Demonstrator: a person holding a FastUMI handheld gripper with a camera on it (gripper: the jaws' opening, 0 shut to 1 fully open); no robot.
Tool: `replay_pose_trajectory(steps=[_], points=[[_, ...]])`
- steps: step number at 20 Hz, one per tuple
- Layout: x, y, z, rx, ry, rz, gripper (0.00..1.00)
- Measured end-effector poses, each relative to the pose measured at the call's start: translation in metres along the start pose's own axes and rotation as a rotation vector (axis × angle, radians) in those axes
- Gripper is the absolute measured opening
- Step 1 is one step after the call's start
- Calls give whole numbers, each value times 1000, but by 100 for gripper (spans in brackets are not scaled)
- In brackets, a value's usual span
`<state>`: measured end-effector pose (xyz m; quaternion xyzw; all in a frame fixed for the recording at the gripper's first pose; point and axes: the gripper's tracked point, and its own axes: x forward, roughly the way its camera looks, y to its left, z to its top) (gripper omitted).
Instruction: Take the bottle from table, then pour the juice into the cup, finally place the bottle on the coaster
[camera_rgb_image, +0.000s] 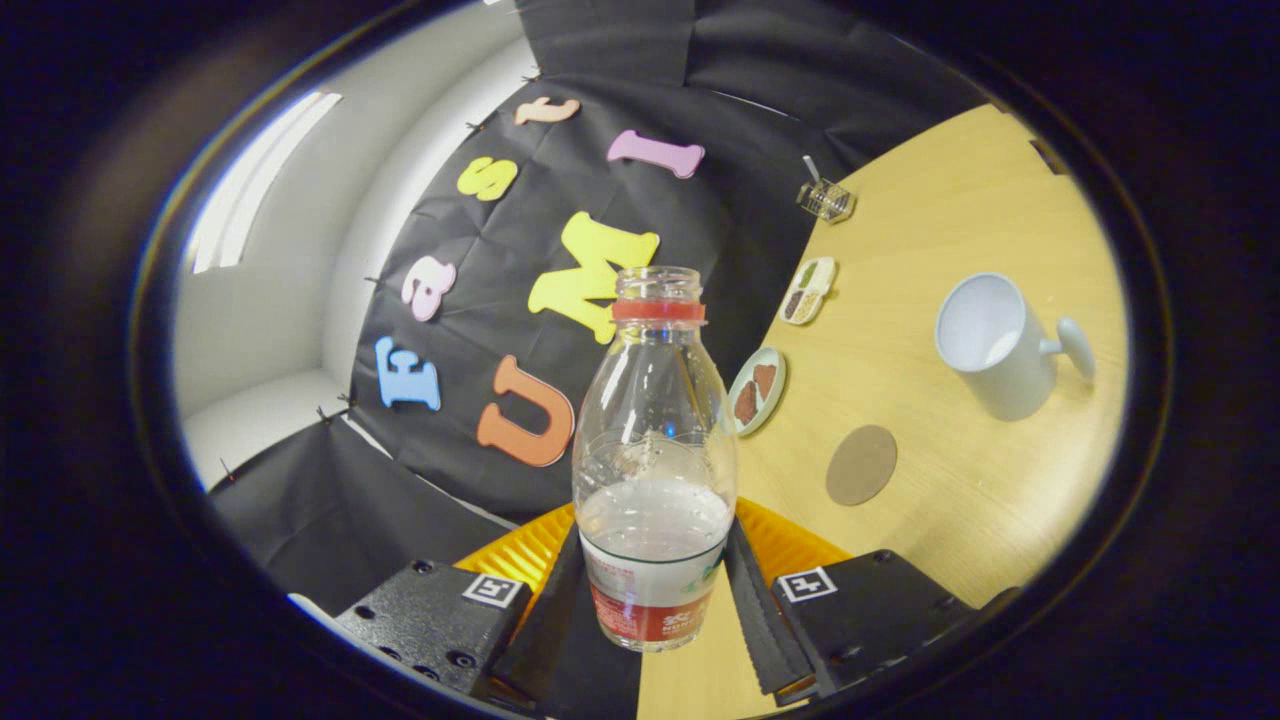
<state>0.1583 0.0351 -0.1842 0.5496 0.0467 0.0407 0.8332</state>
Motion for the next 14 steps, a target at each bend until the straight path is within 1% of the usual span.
replay_pose_trajectory(steps=[3,8,14], points=[[-1,-6,12,78,-7,-21,78],[2,0,29,234,-5,5,78],[7,-5,32,323,15,0,77]])
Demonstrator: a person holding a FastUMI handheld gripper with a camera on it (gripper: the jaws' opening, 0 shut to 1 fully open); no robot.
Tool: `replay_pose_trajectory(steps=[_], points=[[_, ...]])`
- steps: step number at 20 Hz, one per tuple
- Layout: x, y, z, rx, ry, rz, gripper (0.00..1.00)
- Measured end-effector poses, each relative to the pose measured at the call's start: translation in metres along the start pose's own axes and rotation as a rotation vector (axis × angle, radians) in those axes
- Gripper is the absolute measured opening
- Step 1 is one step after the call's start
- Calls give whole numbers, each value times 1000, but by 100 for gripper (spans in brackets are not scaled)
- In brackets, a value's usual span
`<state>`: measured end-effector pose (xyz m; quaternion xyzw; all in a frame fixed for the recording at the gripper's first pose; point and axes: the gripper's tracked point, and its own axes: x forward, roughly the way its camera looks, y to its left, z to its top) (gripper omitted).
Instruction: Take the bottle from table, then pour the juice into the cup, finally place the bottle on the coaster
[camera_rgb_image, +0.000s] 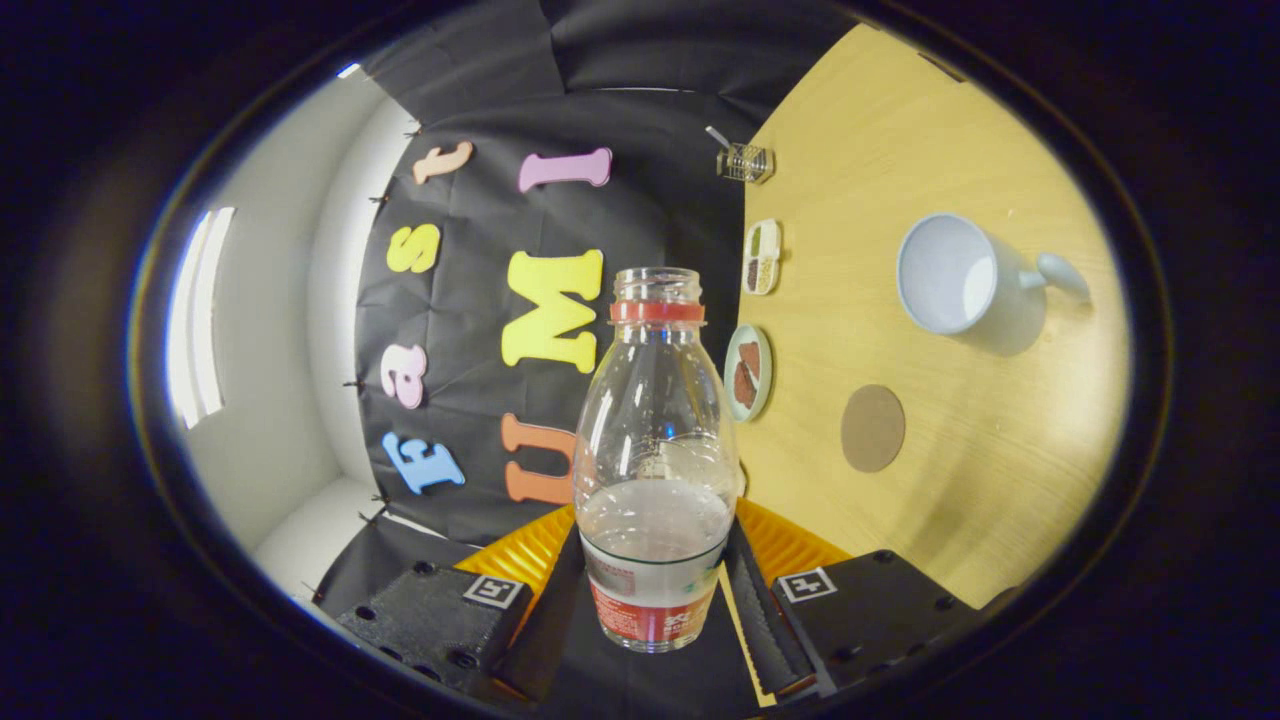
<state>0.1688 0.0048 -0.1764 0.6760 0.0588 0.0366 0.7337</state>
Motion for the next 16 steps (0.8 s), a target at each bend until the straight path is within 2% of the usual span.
replay_pose_trajectory(steps=[16], points=[[-3,10,11,157,12,50,77]])
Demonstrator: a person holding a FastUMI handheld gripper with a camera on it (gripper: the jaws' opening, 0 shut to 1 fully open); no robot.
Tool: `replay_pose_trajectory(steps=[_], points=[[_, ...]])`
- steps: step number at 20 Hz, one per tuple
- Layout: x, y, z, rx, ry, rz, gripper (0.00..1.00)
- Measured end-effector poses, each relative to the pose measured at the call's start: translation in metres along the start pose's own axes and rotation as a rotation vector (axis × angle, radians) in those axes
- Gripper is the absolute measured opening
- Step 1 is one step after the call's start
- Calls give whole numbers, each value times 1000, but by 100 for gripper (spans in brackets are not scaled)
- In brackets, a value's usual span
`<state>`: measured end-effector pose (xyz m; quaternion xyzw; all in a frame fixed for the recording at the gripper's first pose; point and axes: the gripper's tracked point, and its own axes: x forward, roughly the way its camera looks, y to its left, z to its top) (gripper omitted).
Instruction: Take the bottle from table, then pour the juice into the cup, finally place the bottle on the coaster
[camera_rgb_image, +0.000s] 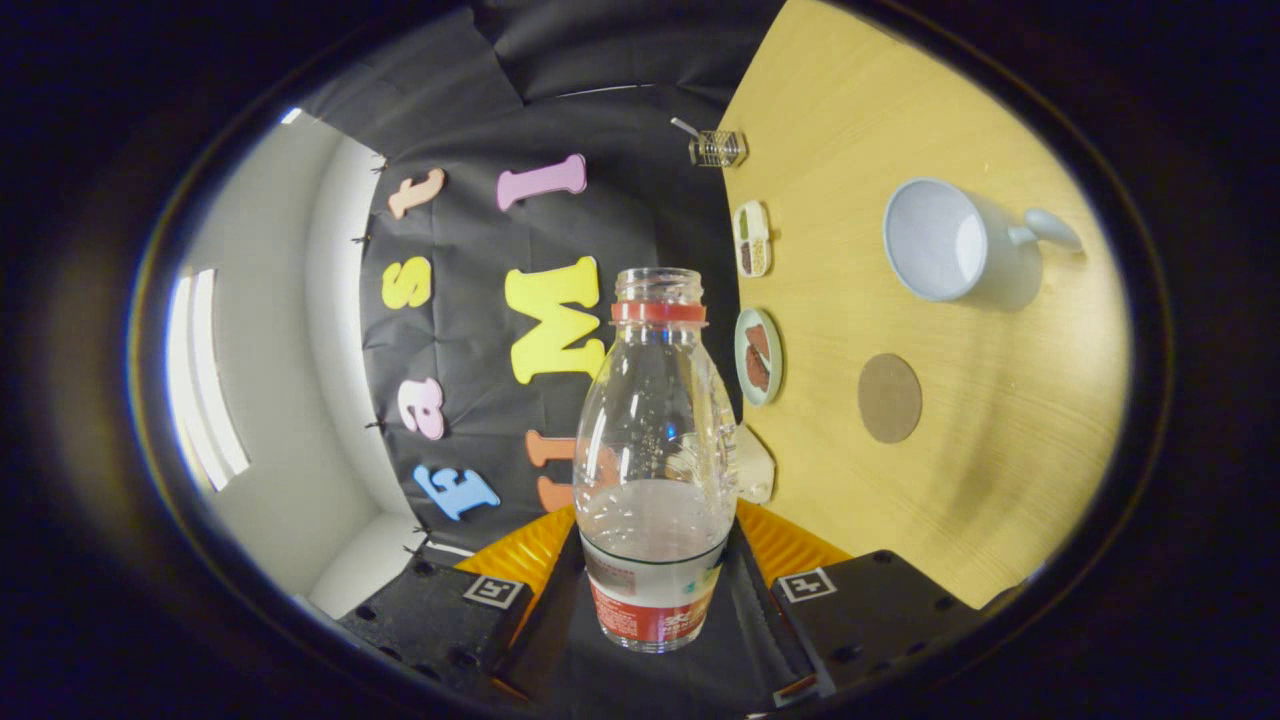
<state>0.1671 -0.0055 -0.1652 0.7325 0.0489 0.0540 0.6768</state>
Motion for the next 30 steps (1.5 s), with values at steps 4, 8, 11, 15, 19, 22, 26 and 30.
replay_pose_trajectory(steps=[4,8,11,15,19,22,26,30], points=[[1,-1,-1,43,14,-3,77],[1,2,2,45,16,0,77],[1,3,2,52,26,0,77],[2,11,2,82,31,17,77],[1,19,2,122,35,33,77],[-1,20,2,127,40,29,77],[-2,22,1,147,44,27,77],[-3,27,3,199,40,40,77]])
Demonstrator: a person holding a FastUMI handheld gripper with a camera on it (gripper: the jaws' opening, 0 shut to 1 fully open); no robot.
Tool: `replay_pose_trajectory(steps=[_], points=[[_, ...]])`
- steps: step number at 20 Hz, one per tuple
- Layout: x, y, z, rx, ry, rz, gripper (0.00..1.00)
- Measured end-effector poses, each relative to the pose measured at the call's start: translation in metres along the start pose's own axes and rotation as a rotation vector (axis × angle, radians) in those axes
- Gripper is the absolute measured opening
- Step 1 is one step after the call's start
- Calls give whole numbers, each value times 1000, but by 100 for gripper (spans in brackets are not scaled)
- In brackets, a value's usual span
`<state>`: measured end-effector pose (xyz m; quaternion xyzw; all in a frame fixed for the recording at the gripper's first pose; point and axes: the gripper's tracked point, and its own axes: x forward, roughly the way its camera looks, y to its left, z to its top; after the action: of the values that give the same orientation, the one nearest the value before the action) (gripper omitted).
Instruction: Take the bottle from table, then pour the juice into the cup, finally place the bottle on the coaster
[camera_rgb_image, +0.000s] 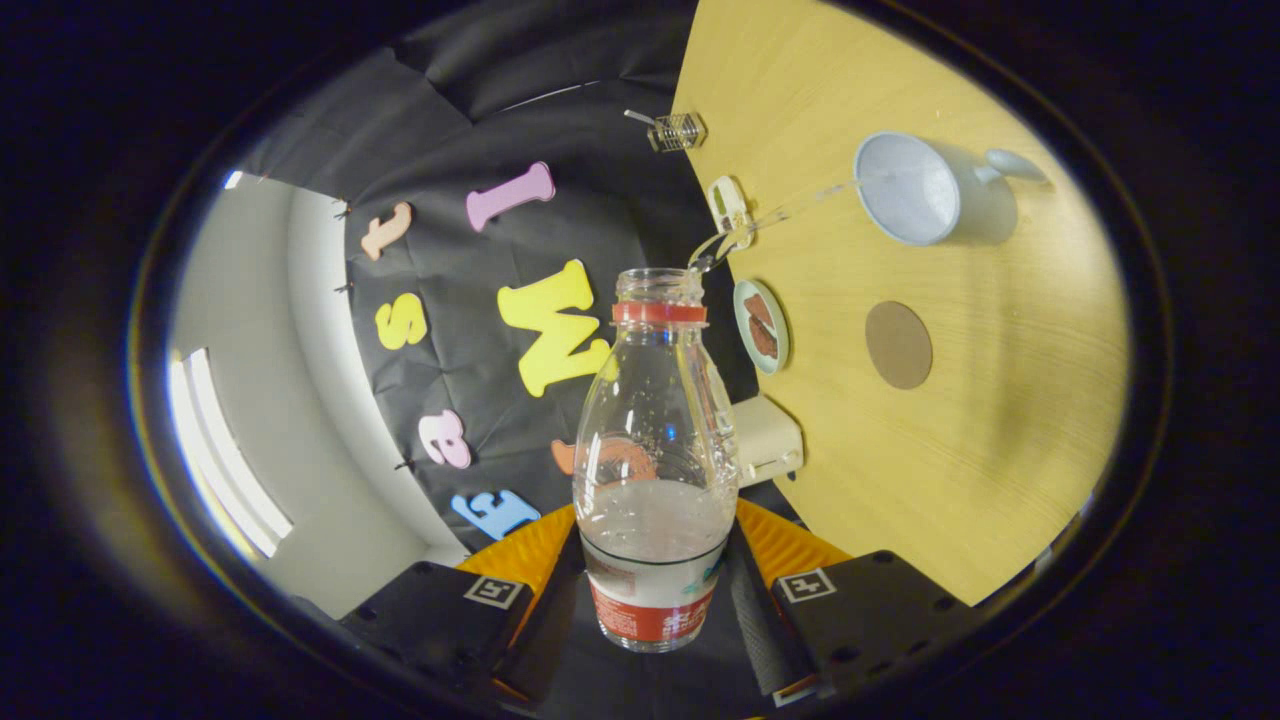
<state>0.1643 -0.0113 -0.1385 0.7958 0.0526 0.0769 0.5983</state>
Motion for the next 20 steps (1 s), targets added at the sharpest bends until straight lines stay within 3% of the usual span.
replay_pose_trajectory(steps=[20], points=[[-3,12,-2,135,17,22,77]])
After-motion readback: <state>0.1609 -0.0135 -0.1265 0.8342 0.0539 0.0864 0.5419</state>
